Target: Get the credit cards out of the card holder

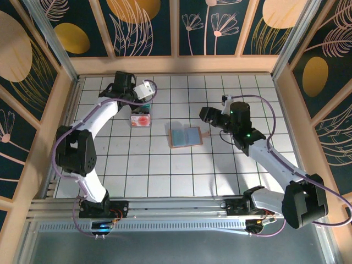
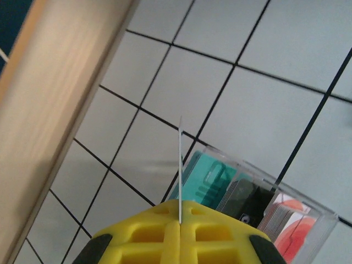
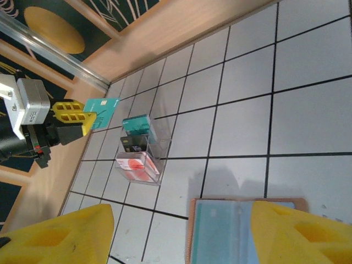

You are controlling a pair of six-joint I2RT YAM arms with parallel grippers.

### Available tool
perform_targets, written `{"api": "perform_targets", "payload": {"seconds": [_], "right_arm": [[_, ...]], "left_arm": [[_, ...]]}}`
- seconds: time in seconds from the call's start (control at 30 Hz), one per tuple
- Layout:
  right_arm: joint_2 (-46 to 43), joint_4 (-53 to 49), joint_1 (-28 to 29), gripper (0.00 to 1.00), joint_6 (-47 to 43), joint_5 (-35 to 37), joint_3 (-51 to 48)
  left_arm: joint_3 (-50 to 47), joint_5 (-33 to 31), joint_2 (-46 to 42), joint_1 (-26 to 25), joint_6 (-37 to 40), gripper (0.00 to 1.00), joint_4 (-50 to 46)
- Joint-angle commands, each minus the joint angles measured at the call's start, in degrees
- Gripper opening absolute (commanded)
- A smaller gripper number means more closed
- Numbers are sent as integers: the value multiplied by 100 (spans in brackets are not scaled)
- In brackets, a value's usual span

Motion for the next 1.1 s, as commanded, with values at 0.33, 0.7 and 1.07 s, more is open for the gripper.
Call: {"api": "perform_targets", "payload": {"seconds": [0.33, 0.7, 1.07], "right_arm": [[-96, -289, -163, 67, -79, 434, 303], [34, -251, -199, 67, -26, 379, 281], [32, -275, -220, 67, -8, 403, 293]], "left_arm": [[1167, 169, 1090, 219, 1066, 0, -1314], [1188, 257, 1148, 288, 1474, 0, -1500], [1448, 10, 1474, 308, 1671, 0, -1524]]}}
